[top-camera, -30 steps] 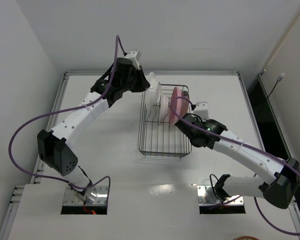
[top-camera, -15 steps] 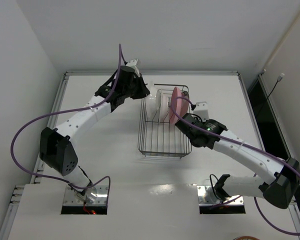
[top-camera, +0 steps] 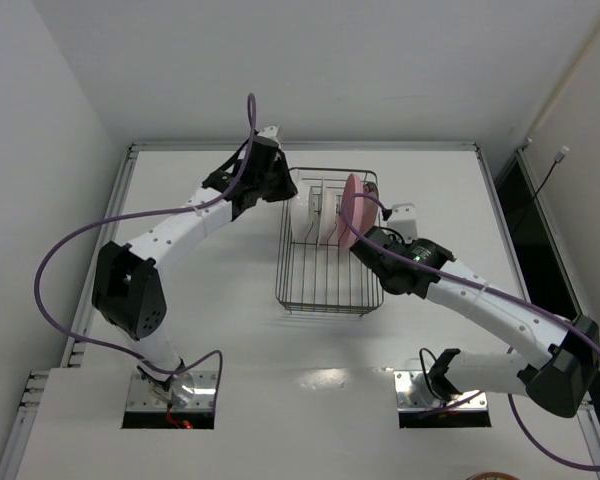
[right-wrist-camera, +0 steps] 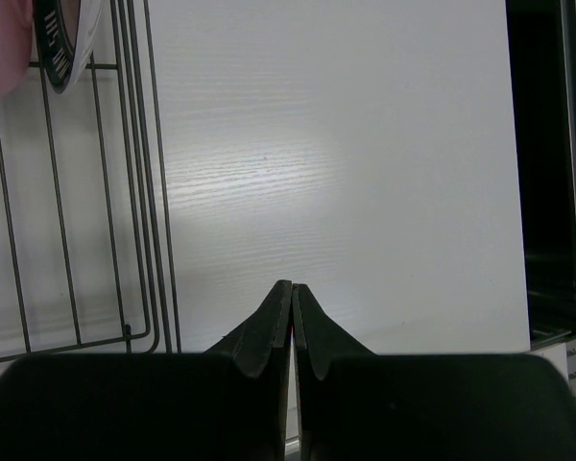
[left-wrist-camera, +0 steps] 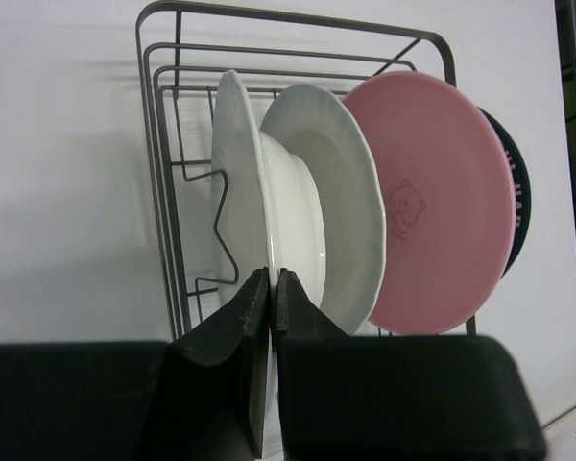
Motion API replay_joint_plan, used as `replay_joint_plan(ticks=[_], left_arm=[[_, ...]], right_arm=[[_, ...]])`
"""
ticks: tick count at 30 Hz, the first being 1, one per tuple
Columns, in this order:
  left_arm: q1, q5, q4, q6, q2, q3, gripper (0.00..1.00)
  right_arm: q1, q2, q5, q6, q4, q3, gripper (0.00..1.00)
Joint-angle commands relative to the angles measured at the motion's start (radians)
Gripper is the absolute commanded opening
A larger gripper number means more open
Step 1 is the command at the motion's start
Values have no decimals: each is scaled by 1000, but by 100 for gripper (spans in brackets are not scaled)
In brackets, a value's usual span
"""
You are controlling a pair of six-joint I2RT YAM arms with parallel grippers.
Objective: Load the plates into the dish rack
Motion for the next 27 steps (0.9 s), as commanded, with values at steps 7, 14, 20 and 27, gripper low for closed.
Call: replay_joint_plan(ticks=[7,14,20,27], left_arm=[[-65,-52,-66,50,63,245,27],[-105,-65,-118,62,120,326,48],[-105,-65,-127,71,140,326,52],[-105,-112,-171,71,151,326,52]], right_arm=[[-6,2,30,4,8,4,0],[-6,2,21,4,8,4,0],[-6,2,21,4,8,-5,0],[-6,-8,21,4,8,-5,0]])
